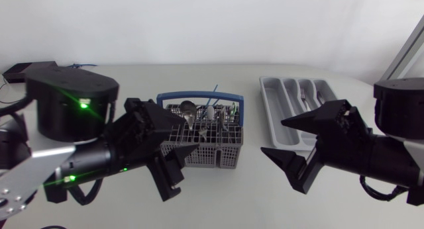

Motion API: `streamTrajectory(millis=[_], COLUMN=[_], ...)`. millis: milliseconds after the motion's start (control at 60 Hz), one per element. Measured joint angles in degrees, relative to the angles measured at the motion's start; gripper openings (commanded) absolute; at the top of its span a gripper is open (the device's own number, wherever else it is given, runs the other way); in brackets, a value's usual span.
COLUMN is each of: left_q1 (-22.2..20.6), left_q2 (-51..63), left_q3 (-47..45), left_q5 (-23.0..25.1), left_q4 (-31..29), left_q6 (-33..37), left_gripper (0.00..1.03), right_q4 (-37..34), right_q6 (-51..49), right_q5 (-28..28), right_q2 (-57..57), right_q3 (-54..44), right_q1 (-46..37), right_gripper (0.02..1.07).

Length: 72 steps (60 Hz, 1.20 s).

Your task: Unload the cutlery basket into the drawer organizer.

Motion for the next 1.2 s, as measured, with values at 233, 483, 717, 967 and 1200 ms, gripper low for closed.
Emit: streamTrajectory(millis=[233,483,717,967,1200], left_q1=[-4.07,-4.33,-4.81,-6.29,-7.56], left_q2=[10.25,11.96,12.07,12.61,13.59], left_q3=[3.48,4.00,4.00,4.00,3.93], left_q5=[-7.63,-11.93,-14.08,-15.08,-16.02], left_q4=[5.79,8.46,8.55,8.55,9.49], left_q6=[4.26,6.73,7.72,8.61,9.81], left_gripper=[0.63,0.58,0.50,0.44,0.03], right_q4=[-1.01,-2.36,-3.04,-3.13,-3.10], right_q6=[0.00,0.00,0.00,0.00,0.00], right_q5=[-0.81,-1.11,-1.11,-1.11,-1.11], right_q2=[-3.65,-6.05,-6.10,-6.10,-5.97], right_q3=[-1.99,-3.08,-3.08,-3.08,-3.08], right_q1=[-0.09,-0.09,-0.09,-0.09,-0.04], right_gripper=[1.02,1.02,1.02,1.02,1.02])
